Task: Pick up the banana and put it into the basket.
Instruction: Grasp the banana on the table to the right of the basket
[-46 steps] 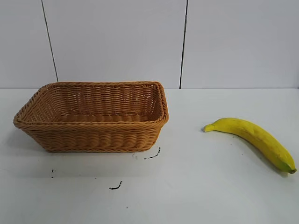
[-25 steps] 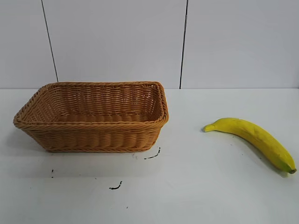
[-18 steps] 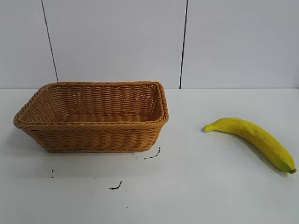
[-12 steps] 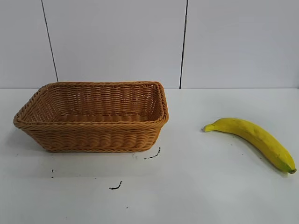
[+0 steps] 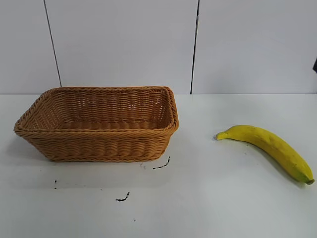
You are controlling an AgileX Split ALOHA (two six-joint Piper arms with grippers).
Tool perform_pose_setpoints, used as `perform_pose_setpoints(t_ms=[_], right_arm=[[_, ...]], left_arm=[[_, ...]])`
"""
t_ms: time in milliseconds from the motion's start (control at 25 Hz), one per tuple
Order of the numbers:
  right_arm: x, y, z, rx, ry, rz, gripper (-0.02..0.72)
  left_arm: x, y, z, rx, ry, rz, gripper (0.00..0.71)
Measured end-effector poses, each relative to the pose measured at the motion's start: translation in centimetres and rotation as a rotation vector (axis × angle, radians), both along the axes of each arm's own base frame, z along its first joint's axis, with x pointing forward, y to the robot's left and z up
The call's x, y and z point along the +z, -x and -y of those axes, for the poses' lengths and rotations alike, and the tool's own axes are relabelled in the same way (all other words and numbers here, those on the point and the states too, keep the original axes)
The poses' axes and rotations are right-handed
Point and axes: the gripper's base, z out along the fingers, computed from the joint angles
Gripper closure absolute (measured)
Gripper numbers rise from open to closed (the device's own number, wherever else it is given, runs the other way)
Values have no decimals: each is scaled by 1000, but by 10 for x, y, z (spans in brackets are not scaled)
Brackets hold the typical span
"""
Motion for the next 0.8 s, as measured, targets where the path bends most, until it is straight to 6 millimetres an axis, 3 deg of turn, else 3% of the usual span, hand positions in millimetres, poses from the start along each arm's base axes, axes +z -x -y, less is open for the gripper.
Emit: perform_pose_setpoints(t_ms=[200, 400, 800], right_arm=[[-52, -28, 1, -24, 3, -16, 66], [-93, -42, 2, -52, 6, -38, 66], [-125, -50, 3, -63, 13, -49, 66]], left_arm=[[0, 0, 0, 0, 0, 0, 20], [0, 0, 0, 0, 0, 0, 20], [0, 0, 0, 0, 0, 0, 20]])
